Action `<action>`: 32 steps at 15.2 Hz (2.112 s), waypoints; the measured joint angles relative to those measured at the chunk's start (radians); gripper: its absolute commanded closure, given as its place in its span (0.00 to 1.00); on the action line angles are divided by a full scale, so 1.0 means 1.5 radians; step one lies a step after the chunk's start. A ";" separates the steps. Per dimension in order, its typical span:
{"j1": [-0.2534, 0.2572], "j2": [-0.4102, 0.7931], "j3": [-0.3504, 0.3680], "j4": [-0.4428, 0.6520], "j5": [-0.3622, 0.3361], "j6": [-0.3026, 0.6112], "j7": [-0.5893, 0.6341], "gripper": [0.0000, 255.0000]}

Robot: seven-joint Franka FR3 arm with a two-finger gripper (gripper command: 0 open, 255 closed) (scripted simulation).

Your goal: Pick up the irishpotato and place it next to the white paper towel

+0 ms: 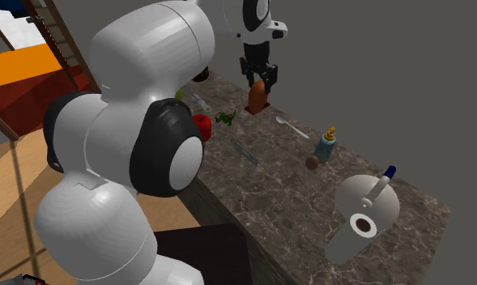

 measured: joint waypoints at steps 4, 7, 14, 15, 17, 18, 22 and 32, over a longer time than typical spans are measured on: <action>-0.010 -0.068 -0.010 -0.079 -0.011 0.014 -0.019 1.00; -0.022 -0.127 -0.022 -0.147 -0.022 0.027 -0.041 1.00; -0.054 -0.256 -0.056 -0.272 -0.054 0.034 -0.099 1.00; -0.060 -0.278 -0.062 -0.294 -0.060 0.035 -0.109 1.00; -0.071 -0.318 -0.073 -0.326 -0.072 0.031 -0.127 1.00; -0.077 -0.335 -0.079 -0.342 -0.078 0.034 -0.136 1.00; -0.100 -0.393 -0.106 -0.381 -0.101 0.022 -0.179 1.00; -0.163 -0.510 -0.189 -0.445 -0.169 -0.001 -0.301 1.00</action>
